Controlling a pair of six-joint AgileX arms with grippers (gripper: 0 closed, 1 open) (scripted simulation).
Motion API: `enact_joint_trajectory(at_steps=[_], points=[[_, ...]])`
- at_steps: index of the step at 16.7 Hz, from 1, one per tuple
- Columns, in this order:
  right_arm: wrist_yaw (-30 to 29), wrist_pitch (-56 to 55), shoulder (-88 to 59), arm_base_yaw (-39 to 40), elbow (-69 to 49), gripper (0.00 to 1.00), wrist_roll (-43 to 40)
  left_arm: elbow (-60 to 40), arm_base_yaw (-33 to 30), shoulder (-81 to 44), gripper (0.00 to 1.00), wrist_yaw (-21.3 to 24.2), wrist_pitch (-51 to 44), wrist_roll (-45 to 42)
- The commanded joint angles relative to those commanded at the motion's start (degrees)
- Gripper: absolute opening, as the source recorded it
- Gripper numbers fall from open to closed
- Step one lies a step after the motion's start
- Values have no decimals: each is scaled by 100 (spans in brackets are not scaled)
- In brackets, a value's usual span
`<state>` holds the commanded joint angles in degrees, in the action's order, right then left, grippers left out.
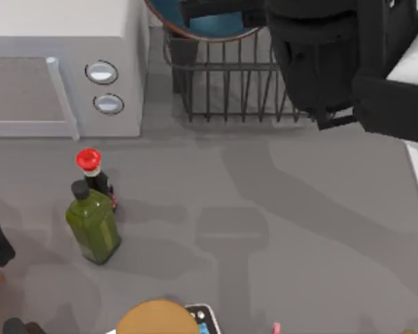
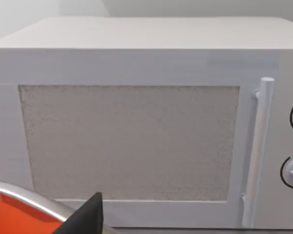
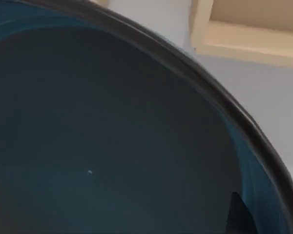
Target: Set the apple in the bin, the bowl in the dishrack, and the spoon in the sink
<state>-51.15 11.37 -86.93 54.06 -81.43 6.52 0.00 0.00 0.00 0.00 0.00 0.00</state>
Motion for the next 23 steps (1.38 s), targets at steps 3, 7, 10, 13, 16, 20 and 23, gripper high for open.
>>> enact_joint_trajectory(at_steps=[3, 7, 10, 13, 16, 20, 23], points=[[-743, -775, 320, 405, -66, 0, -359, 0, 0, 0, 100, 0, 0, 0], [-966, -1002, 436, 540, -93, 0, -472, 0, 0, 0, 100, 0, 0, 0], [-948, -1006, 407, 504, -83, 0, -460, 0, 0, 0, 100, 0, 0, 0], [-749, -1381, 42, 268, -65, 0, -462, 0, 0, 0, 100, 0, 0, 0], [-310, -2282, -769, -216, 21, 0, -479, 0, 0, 0, 100, 0, 0, 0], [488, -3959, -2030, -1024, 258, 0, -527, 0, 0, 0, 100, 0, 0, 0], [1036, -4824, -2734, -1545, 423, 0, -544, 0, 0, 0, 100, 0, 0, 0]])
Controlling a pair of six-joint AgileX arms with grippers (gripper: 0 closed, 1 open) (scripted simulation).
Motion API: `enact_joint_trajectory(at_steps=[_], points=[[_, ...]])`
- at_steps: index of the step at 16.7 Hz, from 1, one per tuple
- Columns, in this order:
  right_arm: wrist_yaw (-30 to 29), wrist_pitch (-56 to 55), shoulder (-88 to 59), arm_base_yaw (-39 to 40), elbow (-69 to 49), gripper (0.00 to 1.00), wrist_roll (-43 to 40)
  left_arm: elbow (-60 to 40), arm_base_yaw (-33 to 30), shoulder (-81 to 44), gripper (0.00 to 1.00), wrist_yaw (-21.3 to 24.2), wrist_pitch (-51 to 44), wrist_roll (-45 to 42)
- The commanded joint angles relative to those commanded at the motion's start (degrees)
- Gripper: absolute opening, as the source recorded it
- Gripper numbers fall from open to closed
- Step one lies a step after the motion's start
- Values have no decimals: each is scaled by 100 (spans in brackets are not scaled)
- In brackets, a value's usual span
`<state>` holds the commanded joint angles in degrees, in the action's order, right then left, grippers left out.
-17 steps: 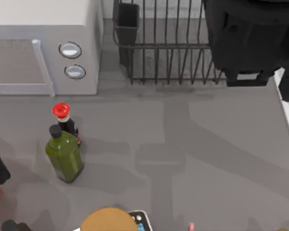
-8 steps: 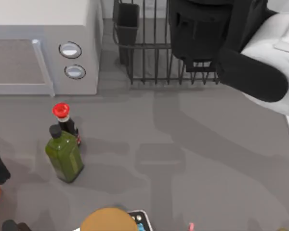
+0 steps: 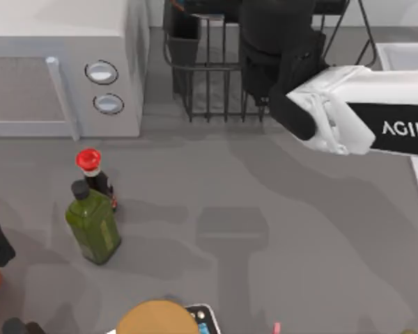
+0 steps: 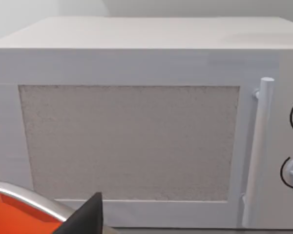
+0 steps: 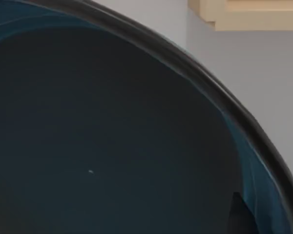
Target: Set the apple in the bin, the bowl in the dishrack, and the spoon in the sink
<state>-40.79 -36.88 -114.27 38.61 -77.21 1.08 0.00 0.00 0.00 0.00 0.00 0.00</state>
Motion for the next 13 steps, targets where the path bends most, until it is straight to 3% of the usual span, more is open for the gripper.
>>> enact_joint_trajectory(at_steps=[7, 13], points=[[268, -327, -287, -240, 83, 0, -6, 0, 0, 0, 100, 0, 0, 0], [268, -327, -287, -240, 83, 45, -6, 0, 0, 0, 100, 0, 0, 0]])
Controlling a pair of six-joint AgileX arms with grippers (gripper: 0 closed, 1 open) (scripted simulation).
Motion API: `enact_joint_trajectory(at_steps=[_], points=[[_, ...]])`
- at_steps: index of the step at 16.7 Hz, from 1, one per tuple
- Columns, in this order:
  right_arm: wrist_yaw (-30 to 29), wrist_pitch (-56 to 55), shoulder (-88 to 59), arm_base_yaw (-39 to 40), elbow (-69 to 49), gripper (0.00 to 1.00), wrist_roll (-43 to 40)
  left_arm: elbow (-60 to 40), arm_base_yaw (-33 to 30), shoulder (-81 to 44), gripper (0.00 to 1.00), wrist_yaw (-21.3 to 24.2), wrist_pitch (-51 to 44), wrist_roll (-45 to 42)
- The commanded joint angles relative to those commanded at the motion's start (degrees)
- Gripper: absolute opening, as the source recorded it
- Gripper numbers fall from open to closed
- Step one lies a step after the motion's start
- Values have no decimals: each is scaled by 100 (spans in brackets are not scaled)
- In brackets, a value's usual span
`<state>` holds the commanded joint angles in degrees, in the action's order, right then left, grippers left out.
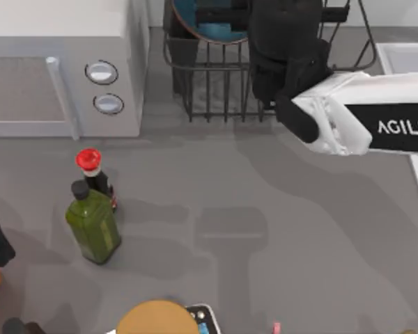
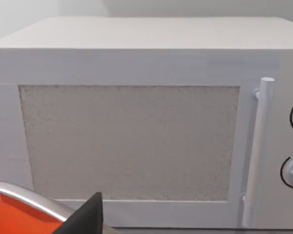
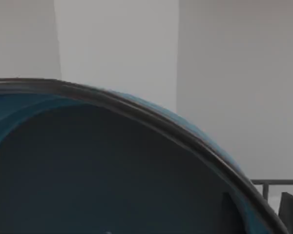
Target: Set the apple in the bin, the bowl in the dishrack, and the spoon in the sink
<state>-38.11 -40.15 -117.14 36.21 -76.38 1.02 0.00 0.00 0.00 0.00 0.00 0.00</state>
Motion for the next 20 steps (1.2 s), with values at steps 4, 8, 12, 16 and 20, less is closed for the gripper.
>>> enact_joint_trajectory(at_steps=[4, 8, 12, 16, 20], points=[[0, 0, 0, 0, 0, 75, 0, 0, 0, 0, 100, 0, 0, 0], [0, 0, 0, 0, 0, 100, 0, 0, 0, 0, 100, 0, 0, 0], [0, 0, 0, 0, 0, 100, 0, 0, 0, 0, 100, 0, 0, 0], [-1, 1, 2, 12, -1, 100, 0, 0, 0, 0, 100, 0, 0, 0], [106, 113, 298, -95, 215, 100, 0, 0, 0, 0, 100, 0, 0, 0]])
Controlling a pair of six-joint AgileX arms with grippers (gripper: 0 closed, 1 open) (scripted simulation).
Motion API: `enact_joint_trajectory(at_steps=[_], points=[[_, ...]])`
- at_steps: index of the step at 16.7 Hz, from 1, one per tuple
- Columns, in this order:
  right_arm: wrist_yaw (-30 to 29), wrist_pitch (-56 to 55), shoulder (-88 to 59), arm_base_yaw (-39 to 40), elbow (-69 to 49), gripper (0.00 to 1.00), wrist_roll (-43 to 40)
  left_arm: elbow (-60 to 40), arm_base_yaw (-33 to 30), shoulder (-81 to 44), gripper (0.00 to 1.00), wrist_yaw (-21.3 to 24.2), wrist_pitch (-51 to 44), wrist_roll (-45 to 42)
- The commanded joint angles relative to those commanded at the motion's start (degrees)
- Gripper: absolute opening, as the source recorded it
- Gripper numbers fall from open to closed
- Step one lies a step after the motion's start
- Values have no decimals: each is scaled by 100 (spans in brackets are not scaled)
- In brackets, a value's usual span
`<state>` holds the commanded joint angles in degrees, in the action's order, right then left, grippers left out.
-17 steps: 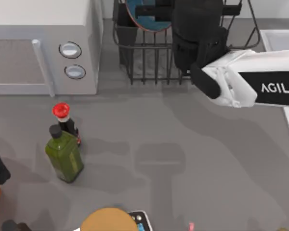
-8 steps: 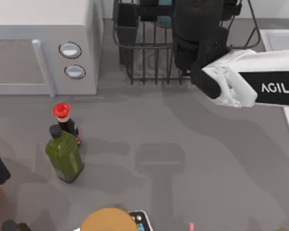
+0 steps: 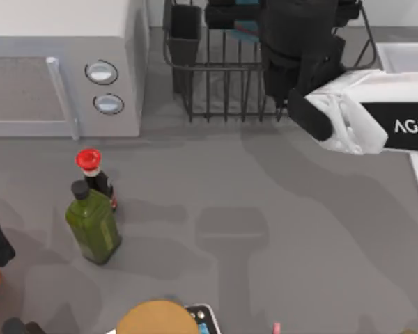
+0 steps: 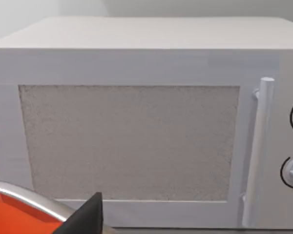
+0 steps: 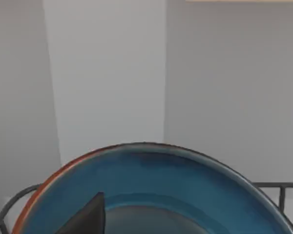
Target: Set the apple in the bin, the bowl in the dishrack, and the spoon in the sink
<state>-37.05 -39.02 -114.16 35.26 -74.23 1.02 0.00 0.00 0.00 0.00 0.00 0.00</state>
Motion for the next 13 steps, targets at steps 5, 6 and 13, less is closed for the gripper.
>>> enact_joint_trajectory(at_steps=[5, 6, 13], points=[[449, 484, 1466, -478, 937, 100, -1, 0, 0, 0, 100, 0, 0, 0], [574, 621, 1900, -610, 1198, 100, -4, 0, 0, 0, 100, 0, 0, 0], [1733, 1904, 5469, -1745, 3597, 100, -58, 0, 0, 0, 100, 0, 0, 0]])
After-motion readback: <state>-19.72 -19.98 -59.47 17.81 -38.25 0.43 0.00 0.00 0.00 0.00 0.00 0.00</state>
